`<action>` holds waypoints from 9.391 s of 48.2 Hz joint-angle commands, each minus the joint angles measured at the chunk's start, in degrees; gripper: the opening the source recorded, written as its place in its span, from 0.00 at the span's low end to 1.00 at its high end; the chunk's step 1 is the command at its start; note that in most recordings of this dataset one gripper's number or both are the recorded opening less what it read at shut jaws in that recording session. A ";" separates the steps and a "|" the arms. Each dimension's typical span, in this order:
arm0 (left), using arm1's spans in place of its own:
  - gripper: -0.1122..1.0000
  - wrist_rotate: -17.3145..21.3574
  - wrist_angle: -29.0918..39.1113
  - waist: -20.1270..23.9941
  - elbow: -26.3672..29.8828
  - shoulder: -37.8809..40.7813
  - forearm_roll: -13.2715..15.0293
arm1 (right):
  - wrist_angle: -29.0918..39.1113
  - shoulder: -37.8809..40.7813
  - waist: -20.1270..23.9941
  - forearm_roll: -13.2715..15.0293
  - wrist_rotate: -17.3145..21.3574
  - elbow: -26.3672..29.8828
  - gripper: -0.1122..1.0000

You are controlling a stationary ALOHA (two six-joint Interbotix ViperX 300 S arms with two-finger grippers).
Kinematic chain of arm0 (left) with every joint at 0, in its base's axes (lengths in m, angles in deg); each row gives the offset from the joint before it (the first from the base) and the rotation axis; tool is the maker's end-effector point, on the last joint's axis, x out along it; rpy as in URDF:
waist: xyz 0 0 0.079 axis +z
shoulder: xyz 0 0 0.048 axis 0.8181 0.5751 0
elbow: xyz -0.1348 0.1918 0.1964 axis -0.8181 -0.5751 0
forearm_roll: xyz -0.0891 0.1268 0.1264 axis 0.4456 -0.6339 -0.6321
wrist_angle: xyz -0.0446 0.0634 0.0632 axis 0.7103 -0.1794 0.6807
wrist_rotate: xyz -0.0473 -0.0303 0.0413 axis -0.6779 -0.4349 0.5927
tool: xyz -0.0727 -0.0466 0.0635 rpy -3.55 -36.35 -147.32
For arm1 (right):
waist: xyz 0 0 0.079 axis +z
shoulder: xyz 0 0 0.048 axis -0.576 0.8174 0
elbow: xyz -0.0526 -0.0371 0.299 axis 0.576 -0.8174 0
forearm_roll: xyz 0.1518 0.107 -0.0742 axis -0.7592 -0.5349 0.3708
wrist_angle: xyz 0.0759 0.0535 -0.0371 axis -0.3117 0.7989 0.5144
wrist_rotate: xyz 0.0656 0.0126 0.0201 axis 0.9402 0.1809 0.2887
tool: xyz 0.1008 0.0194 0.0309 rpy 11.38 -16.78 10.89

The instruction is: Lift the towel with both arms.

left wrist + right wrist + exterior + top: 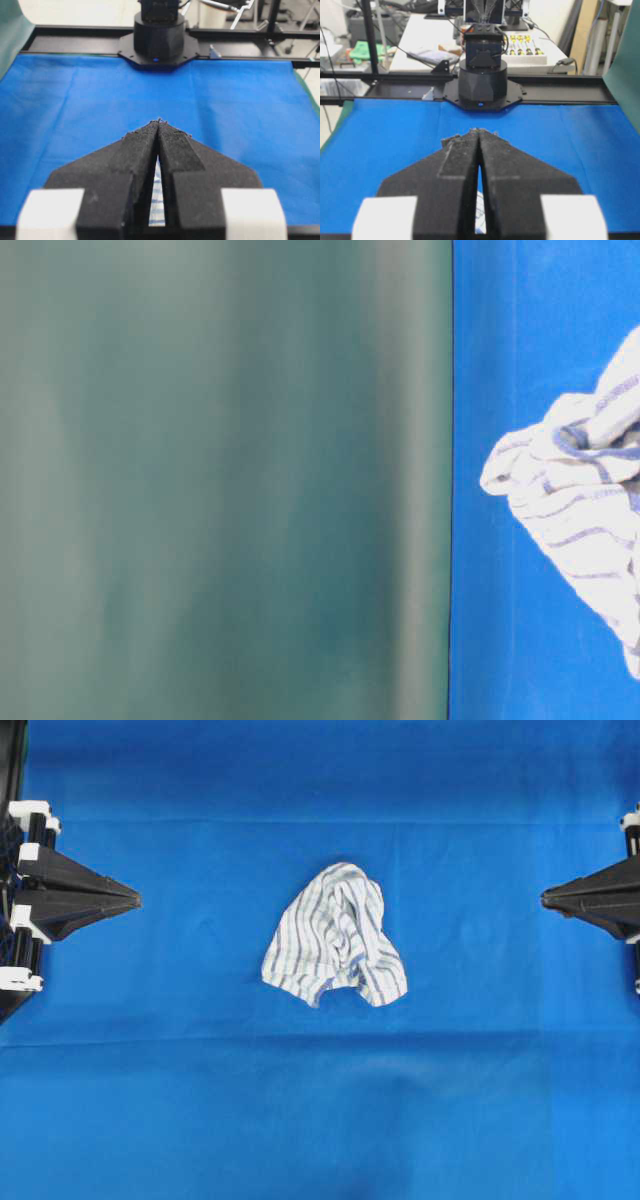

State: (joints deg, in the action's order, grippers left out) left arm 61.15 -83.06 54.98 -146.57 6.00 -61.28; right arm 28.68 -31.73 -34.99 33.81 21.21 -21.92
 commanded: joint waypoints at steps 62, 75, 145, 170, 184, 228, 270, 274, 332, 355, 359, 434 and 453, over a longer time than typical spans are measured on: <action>0.88 -0.26 -5.62 -2.64 15.21 52.21 1.32 | 13.18 49.22 1.32 -0.44 3.69 19.51 0.66; 0.88 -0.18 -6.24 -2.64 18.63 61.96 1.32 | 14.59 58.10 1.93 -0.44 3.69 23.82 0.66; 0.18 -0.09 26.37 -2.11 30.67 37.09 1.49 | 34.89 37.53 1.05 -0.62 3.52 35.24 0.12; 0.18 0.18 41.66 -1.32 44.38 25.84 1.41 | 50.71 32.87 -0.09 2.29 3.43 53.79 0.12; 0.18 0.26 46.23 -0.35 50.89 23.91 1.32 | 52.91 32.87 -0.09 2.37 3.34 59.94 0.12; 0.82 0.88 45.79 0.00 50.80 23.73 1.14 | 54.23 32.78 -0.09 5.01 1.58 61.17 0.70; 0.93 -0.35 23.55 -3.16 24.79 32.43 1.41 | 41.75 41.40 3.78 5.19 10.46 38.76 0.69; 0.93 -0.35 19.42 -4.22 23.55 35.51 1.49 | 41.04 43.42 3.87 5.19 11.34 37.35 0.69; 0.68 -1.14 2.37 -6.33 24.61 68.03 1.49 | 26.63 63.54 2.20 4.92 13.89 29.00 0.51; 0.11 -1.05 10.81 -6.33 25.22 60.91 1.49 | 27.86 58.01 2.20 4.92 13.97 29.44 0.16; 0.11 -1.49 13.27 -6.33 25.49 57.30 1.49 | 29.79 55.02 2.20 4.83 13.97 30.15 0.16; 0.11 -0.26 57.30 1.41 62.93 27.33 0.88 | 70.75 37.53 2.72 13.80 11.43 77.08 0.16; 0.12 1.32 57.66 1.41 62.84 27.42 0.88 | 69.70 37.71 3.25 13.71 9.23 77.08 0.16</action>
State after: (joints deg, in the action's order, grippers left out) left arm 61.95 -24.96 56.21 -84.79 33.68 -60.31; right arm 99.00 6.41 -31.83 47.35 30.79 53.84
